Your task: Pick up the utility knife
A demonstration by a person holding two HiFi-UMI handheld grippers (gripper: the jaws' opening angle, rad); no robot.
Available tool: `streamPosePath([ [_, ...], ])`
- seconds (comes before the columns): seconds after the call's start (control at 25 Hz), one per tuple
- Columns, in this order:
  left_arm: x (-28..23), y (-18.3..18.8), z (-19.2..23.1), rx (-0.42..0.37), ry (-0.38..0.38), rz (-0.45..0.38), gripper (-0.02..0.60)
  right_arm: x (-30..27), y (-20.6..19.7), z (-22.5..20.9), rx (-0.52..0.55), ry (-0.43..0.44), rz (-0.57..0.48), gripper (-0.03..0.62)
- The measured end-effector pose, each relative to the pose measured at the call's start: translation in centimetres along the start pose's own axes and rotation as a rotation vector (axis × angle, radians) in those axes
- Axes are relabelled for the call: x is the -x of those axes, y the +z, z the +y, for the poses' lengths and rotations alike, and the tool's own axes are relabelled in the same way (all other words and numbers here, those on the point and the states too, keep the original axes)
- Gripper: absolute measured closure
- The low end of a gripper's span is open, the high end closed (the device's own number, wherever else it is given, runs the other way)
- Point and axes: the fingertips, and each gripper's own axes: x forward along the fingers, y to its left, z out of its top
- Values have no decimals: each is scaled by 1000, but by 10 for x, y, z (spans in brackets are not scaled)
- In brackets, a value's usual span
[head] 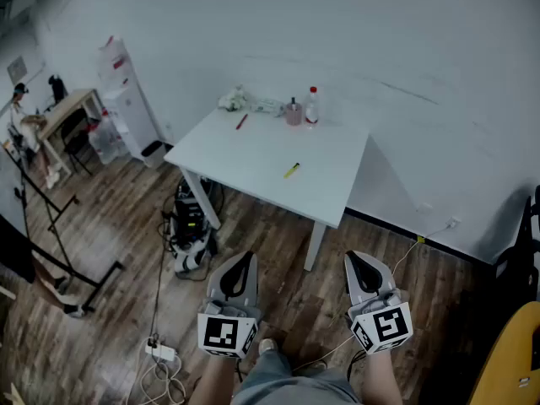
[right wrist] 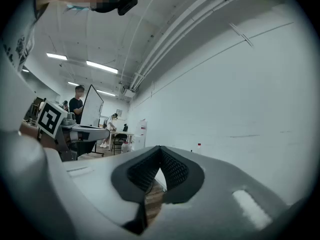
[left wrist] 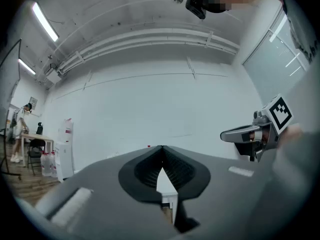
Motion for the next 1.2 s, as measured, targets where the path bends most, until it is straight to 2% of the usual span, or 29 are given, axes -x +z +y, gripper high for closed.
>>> streamPosePath([
  [0.52, -19, 0, 25, 2, -11, 14, 561, -28, -2, 2, 2, -18, 10, 595],
  [0.72, -26, -3, 44, 8, -21, 10, 561, -42, 1, 4, -24, -44, -24, 594],
  [1.2, -44, -13, 93, 15, -80, 0, 561, -83, -2, 21, -23, -107, -15, 594],
])
